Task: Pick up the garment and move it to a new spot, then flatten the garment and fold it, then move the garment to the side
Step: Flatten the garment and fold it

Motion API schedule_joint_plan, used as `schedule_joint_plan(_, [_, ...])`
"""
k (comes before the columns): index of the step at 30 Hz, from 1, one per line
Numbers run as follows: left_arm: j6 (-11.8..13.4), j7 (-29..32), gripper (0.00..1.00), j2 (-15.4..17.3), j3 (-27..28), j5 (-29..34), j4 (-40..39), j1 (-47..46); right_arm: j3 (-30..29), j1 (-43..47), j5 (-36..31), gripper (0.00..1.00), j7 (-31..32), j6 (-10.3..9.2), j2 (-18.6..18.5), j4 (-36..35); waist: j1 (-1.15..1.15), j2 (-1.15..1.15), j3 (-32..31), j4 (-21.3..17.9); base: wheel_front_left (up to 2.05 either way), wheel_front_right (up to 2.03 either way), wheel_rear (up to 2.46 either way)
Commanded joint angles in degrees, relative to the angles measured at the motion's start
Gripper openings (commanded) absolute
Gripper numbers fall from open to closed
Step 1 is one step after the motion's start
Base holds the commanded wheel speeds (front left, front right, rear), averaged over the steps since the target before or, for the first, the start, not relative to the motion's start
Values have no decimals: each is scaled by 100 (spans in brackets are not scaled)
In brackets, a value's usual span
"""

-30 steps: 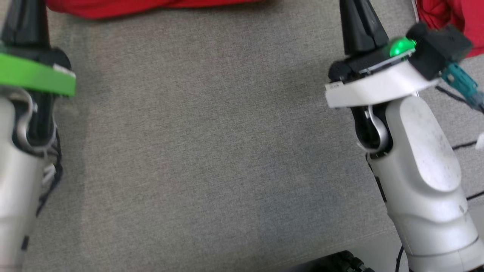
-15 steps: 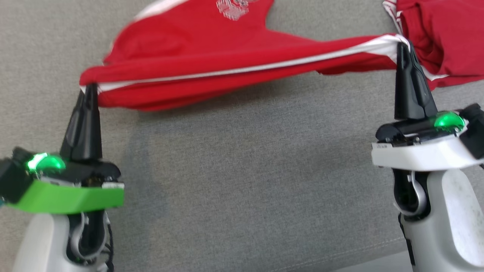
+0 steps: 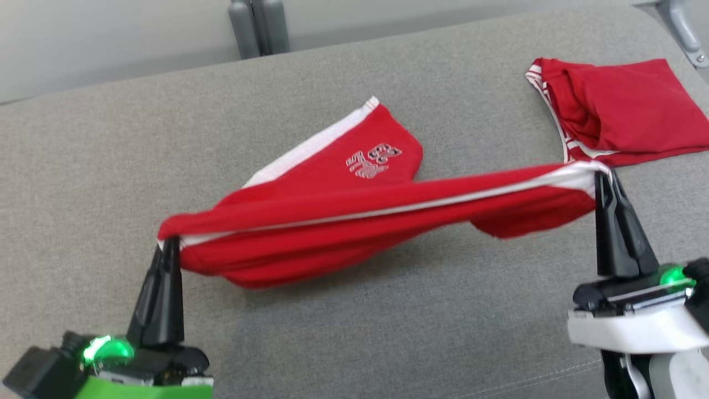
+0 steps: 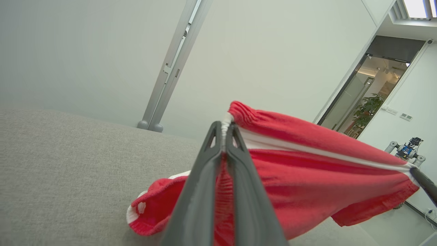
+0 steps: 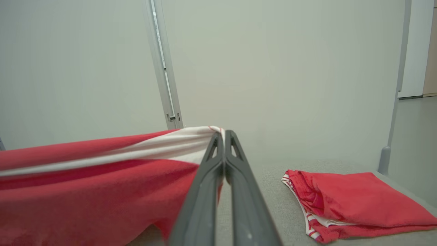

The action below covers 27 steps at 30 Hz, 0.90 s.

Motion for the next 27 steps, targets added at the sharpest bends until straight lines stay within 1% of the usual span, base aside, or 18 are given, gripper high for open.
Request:
schedule_joint_plan(1, [33, -35, 0, 22, 98, 16, 11, 223, -109, 173, 16, 0, -22, -31, -56, -15, 0, 0, -137, 6, 0, 0, 0])
schedule_joint_plan(6, [33, -35, 0, -52, -63, -23, 91, 622, -83, 399, 102, 0, 6, -36, -79, 198, 0, 0, -55, 55, 0, 0, 0])
schedule_joint_plan(13, [36, 19, 0, -145, -359, -174, 611, 693, 35, 115, 130, 0, -3, -29, -225, 969, 0, 0, 102, 291, 0, 0, 0])
schedule_joint_plan(20, [78, 211, 0, -325, -435, -390, 1274, 137, 209, -641, 159, 0, -6, -29, -465, 1795, 0, 0, 197, 617, 0, 0, 0])
schedule_joint_plan(23, [124, 433, 0, -424, -484, -571, 1676, -316, 395, -1194, 132, 0, 45, -28, -647, 2276, 0, 0, 259, 765, 0, 0, 0])
schedule_joint_plan(27, [196, 663, 0, -507, -549, -649, 2180, -916, 670, -1982, 188, 0, 130, -27, -778, 3023, 0, 0, 423, 911, 0, 0, 0])
